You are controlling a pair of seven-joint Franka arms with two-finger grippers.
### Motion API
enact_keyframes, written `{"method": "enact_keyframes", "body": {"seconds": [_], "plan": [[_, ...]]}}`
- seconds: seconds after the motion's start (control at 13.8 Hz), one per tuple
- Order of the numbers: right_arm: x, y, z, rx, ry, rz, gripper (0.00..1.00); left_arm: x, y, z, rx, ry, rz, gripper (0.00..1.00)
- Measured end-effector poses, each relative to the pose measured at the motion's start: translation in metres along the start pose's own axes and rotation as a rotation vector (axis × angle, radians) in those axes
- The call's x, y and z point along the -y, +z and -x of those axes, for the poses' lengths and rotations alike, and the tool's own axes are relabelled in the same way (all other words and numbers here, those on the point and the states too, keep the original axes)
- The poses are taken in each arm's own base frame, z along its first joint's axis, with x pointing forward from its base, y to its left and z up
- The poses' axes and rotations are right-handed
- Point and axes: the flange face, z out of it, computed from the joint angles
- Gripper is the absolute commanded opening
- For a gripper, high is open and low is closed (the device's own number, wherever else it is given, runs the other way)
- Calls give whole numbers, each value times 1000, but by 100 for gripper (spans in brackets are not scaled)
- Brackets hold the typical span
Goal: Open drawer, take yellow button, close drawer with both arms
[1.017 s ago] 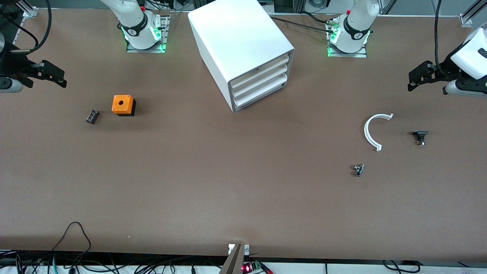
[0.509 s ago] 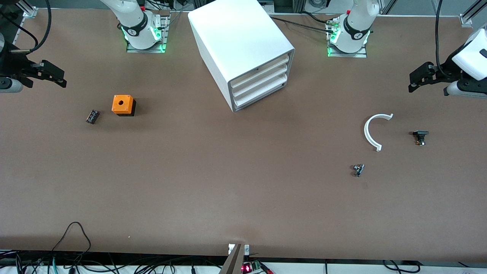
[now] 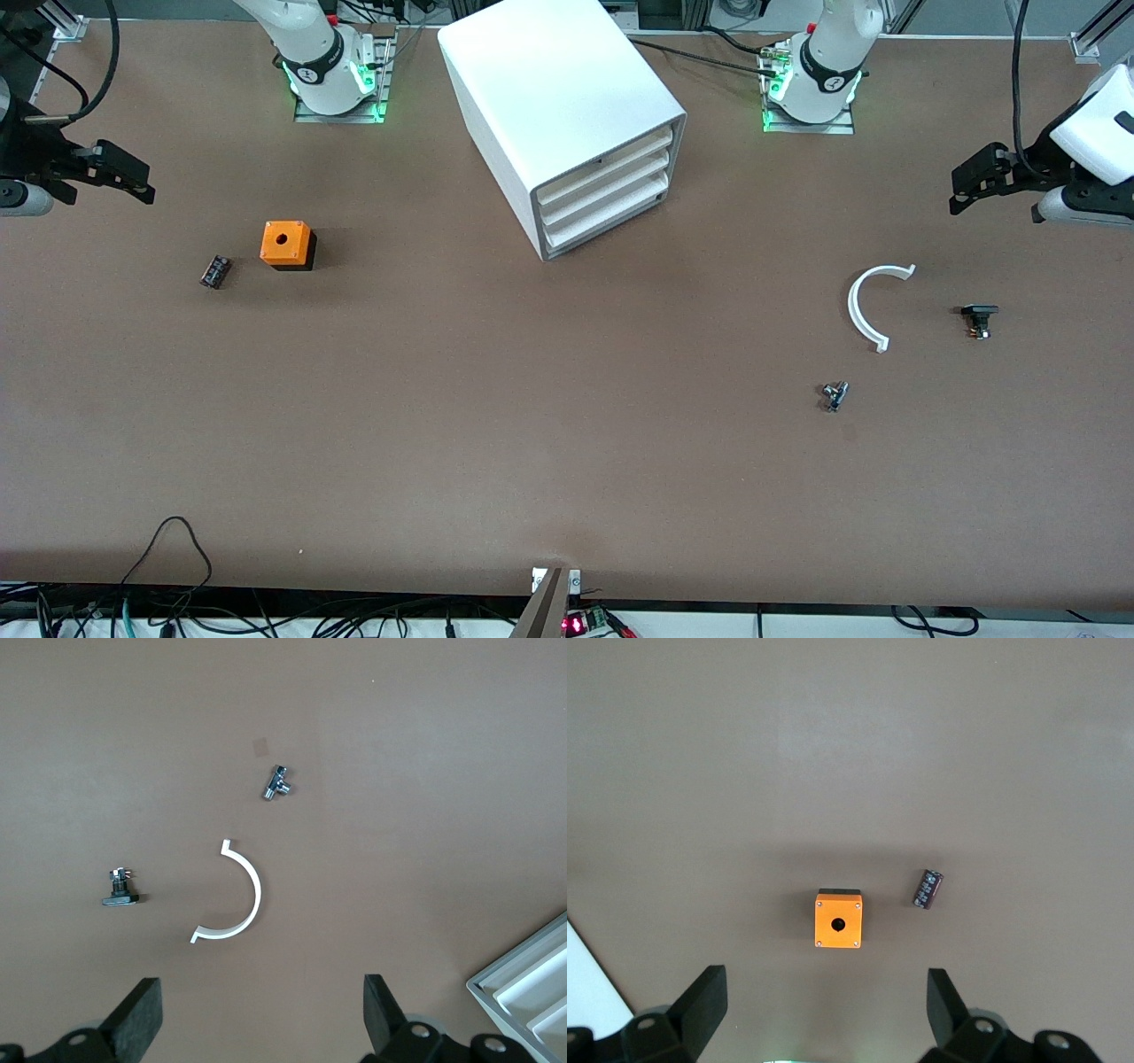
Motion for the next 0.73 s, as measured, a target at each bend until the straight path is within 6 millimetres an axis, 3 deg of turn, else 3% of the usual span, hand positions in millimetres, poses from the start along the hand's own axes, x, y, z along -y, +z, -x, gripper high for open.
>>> {"method": "enact_keyframes", "body": {"seconds": [0.22, 0.36, 0.58, 0.73], "plan": [[0, 0, 0, 0, 0, 0, 100, -2, 17, -4, 58, 7, 6, 100], [0, 0, 0, 1, 2, 0, 100, -11, 45, -14, 127, 27, 14, 100], [-1, 0, 0, 0, 28, 0, 100, -37, 103, -23, 257, 71, 89, 100], [-1, 0, 0, 0, 35, 0, 100, -57, 119, -21, 328, 89, 242, 100]]}}
